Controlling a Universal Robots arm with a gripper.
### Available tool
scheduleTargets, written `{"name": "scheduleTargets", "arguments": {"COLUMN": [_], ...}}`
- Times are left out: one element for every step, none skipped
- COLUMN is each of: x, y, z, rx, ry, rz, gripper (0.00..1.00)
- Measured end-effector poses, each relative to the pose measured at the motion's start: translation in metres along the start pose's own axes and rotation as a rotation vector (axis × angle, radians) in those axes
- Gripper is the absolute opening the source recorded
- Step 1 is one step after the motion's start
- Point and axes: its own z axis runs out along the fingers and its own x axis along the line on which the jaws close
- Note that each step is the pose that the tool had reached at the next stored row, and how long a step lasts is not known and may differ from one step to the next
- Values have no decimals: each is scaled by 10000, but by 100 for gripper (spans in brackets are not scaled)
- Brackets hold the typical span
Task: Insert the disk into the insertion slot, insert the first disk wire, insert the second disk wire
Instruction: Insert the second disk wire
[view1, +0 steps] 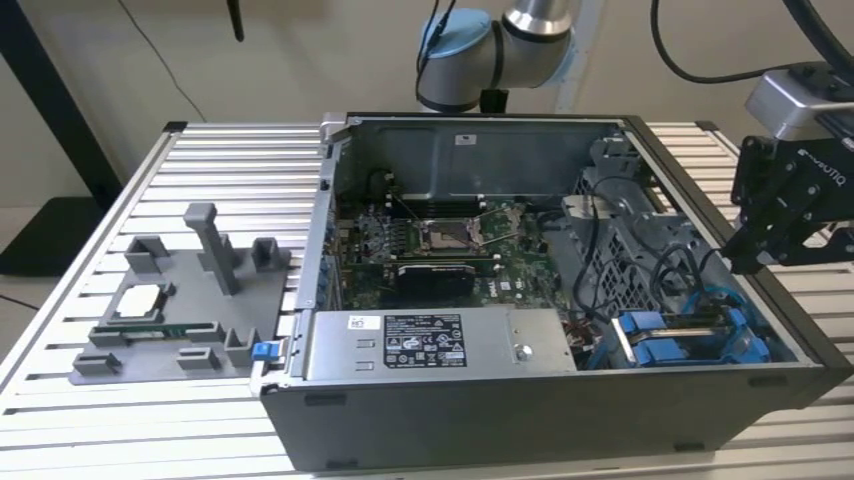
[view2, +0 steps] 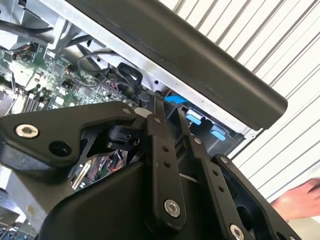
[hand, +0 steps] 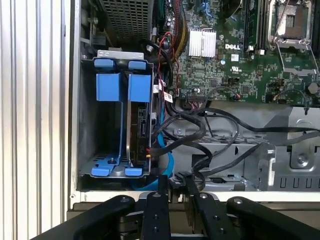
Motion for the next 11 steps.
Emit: {"name": "scheduleTargets", "arguments": {"x": [0,0,0,0,0,0,0,0,0,0,0], "y": [0,0,0,0,0,0,0,0,0,0,0], "z": [1,0,0,0,0,0,0,0,0,0,0], "rx": [0,0,0,0,0,0,0,0,0,0,0], "ry": [-6,-9,-9,-9,-9,-10,-10,-10,-11,-11,-11], "rz": [0,0,0,0,0,0,0,0,0,0,-1], "gripper": [100,100,0,0,0,0,0,0,0,0,0]}}
